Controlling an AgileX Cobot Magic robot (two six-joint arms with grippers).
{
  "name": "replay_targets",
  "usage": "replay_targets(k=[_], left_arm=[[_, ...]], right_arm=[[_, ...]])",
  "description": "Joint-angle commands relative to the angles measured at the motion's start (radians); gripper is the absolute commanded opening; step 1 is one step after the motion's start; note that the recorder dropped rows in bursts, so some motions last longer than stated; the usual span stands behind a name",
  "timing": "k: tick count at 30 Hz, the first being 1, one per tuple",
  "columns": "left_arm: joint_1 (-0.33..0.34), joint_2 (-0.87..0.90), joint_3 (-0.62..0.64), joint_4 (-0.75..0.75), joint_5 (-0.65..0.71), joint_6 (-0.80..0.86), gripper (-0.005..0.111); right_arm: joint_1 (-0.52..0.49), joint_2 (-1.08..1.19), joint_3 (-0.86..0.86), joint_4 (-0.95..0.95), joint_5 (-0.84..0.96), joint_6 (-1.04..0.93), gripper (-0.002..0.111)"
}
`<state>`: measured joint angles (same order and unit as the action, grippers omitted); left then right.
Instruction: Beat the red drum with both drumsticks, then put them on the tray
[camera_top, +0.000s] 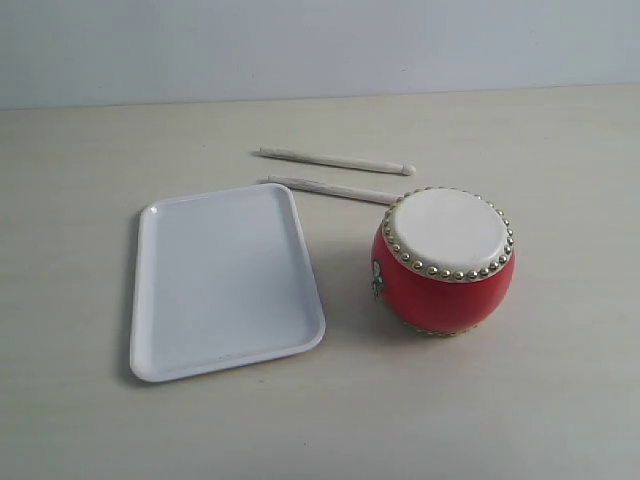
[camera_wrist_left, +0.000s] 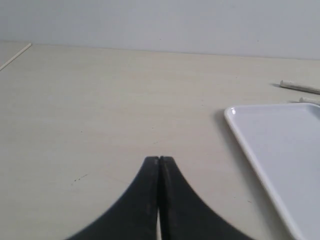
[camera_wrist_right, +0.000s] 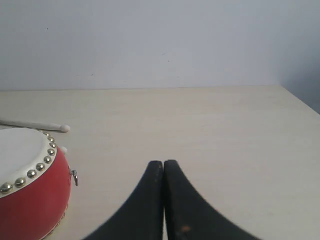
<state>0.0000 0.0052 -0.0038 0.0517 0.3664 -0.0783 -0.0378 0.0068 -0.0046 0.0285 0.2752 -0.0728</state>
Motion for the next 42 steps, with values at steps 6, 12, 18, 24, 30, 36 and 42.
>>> replay_targets(k=[6,12,18,24,30,36,42], left_arm=[[0.001,-0.005,0.004,-0.004,-0.012,0.004,0.0],[0.001,-0.005,0.004,-0.004,-0.012,0.004,0.0],[0.001,-0.005,0.004,0.012,-0.34,0.013,0.0],[0.0,-0.005,0.004,-0.007,-1.027,-0.529,0.0],[0.001,0.344,-0.525,-0.009,-0.9,-0.286,0.0],[0.0,0.9,-1.015,0.095,-0.292,-0.286,0.0],[-0.025,1.375,-1.378,0.05,0.402,-0.029,0.0]], right_arm=[[-0.008,-0.007,0.005,-0.003,-0.01,-0.003,0.0],[-0.008,-0.007,0.005,-0.003,-0.01,-0.003,0.0],[-0.008,-0.007,0.005,-0.003,-0.01,-0.003,0.0],[-0.008,-0.007,0.005,-0.003,-0.01,-0.003,0.0],[-0.008,-0.007,0.005,-0.003,-0.01,-0.003,0.0],[-0.008,-0.007,0.005,-0.003,-0.01,-0.003,0.0],[-0.008,-0.007,0.005,-0.001,-0.01,-0.003,0.0]])
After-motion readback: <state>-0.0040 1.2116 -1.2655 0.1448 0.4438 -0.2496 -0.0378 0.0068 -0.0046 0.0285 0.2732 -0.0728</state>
